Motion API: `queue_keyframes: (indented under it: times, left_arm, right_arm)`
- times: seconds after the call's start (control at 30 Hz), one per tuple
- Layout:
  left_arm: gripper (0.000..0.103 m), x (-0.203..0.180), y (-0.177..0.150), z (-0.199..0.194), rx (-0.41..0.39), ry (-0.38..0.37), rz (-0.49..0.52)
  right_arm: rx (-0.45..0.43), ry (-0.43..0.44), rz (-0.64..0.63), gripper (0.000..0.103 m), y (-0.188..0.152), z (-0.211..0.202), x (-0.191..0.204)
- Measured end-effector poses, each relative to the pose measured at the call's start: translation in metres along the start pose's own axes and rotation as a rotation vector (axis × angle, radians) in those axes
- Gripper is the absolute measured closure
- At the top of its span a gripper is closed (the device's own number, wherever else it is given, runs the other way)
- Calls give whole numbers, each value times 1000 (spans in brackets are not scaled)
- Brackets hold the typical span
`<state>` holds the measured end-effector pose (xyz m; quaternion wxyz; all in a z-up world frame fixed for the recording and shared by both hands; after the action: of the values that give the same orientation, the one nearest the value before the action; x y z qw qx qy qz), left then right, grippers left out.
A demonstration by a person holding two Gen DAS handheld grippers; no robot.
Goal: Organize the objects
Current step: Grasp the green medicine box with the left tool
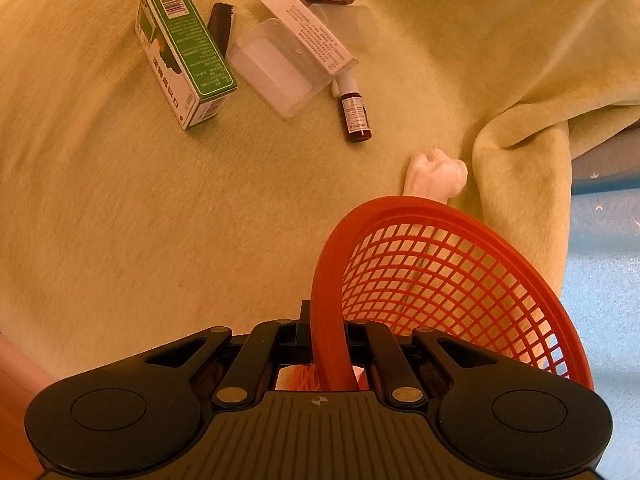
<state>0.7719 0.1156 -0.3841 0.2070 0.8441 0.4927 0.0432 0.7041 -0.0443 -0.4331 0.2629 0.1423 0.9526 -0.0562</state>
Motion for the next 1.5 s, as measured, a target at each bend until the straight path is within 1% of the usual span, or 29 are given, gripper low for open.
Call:
queue_keyframes:
  times: [0.2, 0.33, 0.5, 0.53, 0.6, 0.63, 0.77, 0.8, 0.83, 0.93, 1.07, 1.3, 1.5]
  left_arm:
    - [38, -18, -12, 18, 26, -2, 129]
    - [48, -31, -17, 32, 50, -11, 239]
    - [52, -47, -23, 53, 100, -17, 373]
    - [57, -49, -25, 57, 113, -19, 385]
    - [65, -51, -27, 62, 136, -15, 397]
    - [66, -52, -28, 64, 141, -11, 403]
    - [67, -53, -29, 67, 156, 2, 398]
    - [69, -53, -29, 67, 160, 3, 389]
    - [73, -53, -29, 67, 164, 3, 378]
    - [75, -54, -30, 65, 177, 13, 348]
    - [78, -52, -28, 59, 190, 7, 299]
    - [79, -52, -16, 41, 162, -5, 244]
    - [79, -58, -4, 26, 132, -12, 249]
  right_arm:
    - [2, 0, -3, 101, 0, 0, 0]
    - [2, -1, -6, 101, 0, 0, 1]
    - [3, -2, -8, 101, 1, 0, 1]
    - [4, -2, -8, 101, 1, 1, 1]
    - [4, -2, -8, 101, 1, 1, 2]
    - [4, -3, -9, 101, 1, 1, 2]
    - [6, -2, -9, 101, 0, 1, 2]
    - [6, -2, -8, 101, 0, 1, 1]
    - [7, -2, -8, 101, 0, 1, 1]
    - [9, -3, -10, 101, 1, 2, 2]
    - [10, -2, -13, 101, 1, 2, 1]
    - [12, -2, -19, 101, 1, 2, 2]
    - [11, -3, -23, 101, 1, 2, 2]
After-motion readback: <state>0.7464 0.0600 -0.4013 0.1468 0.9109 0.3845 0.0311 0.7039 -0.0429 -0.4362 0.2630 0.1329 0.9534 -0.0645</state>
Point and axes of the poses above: each gripper's, at about its wrist camera, not at the fingertips, and z roughly the way its jaws point, x to its left, y to its top, the point moved 7 cm from there along z, roughly the way its jaws point, and after that the axes turned 6 degrees about -z, right-handed, at the moved point
